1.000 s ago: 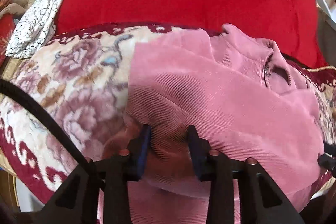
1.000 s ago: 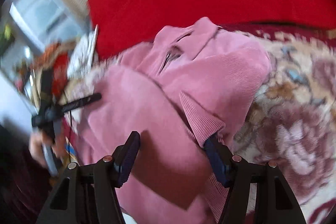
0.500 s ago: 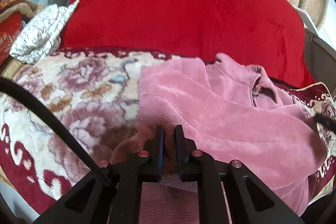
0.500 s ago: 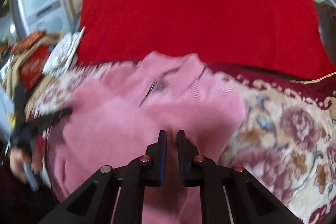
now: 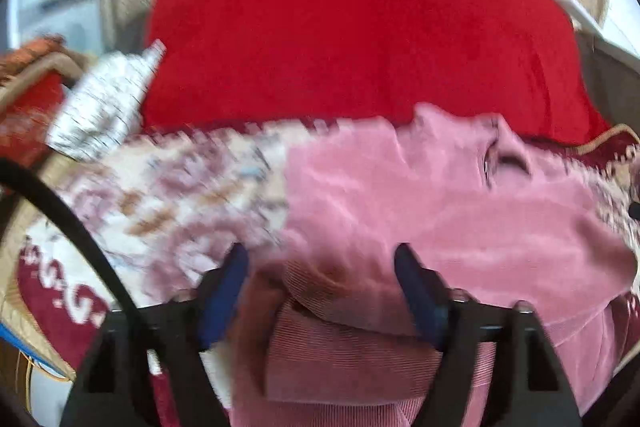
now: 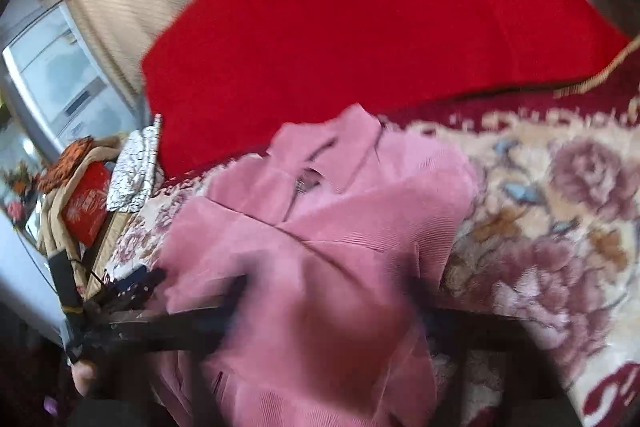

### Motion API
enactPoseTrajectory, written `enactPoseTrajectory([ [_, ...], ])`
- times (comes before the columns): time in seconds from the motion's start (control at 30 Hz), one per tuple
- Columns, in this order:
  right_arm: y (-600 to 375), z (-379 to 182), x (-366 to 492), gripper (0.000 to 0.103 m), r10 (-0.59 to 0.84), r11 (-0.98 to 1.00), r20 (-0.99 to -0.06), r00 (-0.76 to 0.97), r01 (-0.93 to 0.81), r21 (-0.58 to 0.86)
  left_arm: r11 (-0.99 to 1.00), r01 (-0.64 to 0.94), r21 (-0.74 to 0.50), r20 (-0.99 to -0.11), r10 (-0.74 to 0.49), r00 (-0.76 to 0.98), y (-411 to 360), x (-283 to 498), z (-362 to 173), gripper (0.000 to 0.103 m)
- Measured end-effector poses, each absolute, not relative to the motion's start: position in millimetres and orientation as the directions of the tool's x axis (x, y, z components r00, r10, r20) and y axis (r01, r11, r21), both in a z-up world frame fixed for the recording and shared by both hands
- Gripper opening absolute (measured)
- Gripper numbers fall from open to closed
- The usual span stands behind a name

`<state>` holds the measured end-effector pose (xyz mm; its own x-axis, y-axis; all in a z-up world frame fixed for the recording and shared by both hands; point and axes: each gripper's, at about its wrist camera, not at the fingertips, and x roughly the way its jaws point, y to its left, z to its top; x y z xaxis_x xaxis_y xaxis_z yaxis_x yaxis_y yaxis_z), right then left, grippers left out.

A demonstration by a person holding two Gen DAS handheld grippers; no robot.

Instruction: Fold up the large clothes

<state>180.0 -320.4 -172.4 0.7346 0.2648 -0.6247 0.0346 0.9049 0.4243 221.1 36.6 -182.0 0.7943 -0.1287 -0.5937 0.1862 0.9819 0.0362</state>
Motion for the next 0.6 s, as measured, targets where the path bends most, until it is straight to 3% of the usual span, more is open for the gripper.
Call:
enactPoseTrajectory([
  [0.07,-314.3,-161.2,159.0,0.099,0.264,0.908,-0.563,0.783,-0.005,0.418,0.98,0.194,0.04,-0.546,-0.141,0.826,35.5,208.3,-171.7,0.08],
  [0.13,-304.8,-157.9,155.0,0.098,0.269,0.92,-0.579,0.77,-0.028,0.39,0.977,0.199,0.081,-0.526,-0.128,0.841,28.1,201.2,-169.8,0.082],
  [0.2,-295.4,-159.8,149.3,0.081,0.269,0.927,-0.588,0.763,-0.041,0.372,0.968,0.219,0.127,-0.541,-0.117,0.833,18.2,200.8,-175.0,0.082],
  [0.27,-285.7,-168.9,152.2,0.048,0.261,0.942,-0.627,0.734,-0.05,0.333,0.964,0.223,0.146,-0.575,-0.101,0.812,11.0,205.9,-182.8,0.082],
  [0.33,-279.5,-184.6,159.3,0.036,0.264,0.945,-0.664,0.7,-0.05,0.323,0.964,0.223,0.148,-0.656,-0.073,0.751,5.0,217.9,-200.3,0.082],
  [0.43,-278.2,-218.2,176.4,0.036,0.251,0.947,-0.747,0.616,0.002,0.32,0.972,0.212,0.106,-0.796,-0.045,0.603,5.0,242.0,-233.7,0.083],
  [0.6,-281.1,-215.9,178.5,0.04,0.281,0.934,-0.719,0.636,-0.009,0.357,0.981,0.187,0.055,-0.778,-0.076,0.624,10.5,240.6,-225.3,0.083],
])
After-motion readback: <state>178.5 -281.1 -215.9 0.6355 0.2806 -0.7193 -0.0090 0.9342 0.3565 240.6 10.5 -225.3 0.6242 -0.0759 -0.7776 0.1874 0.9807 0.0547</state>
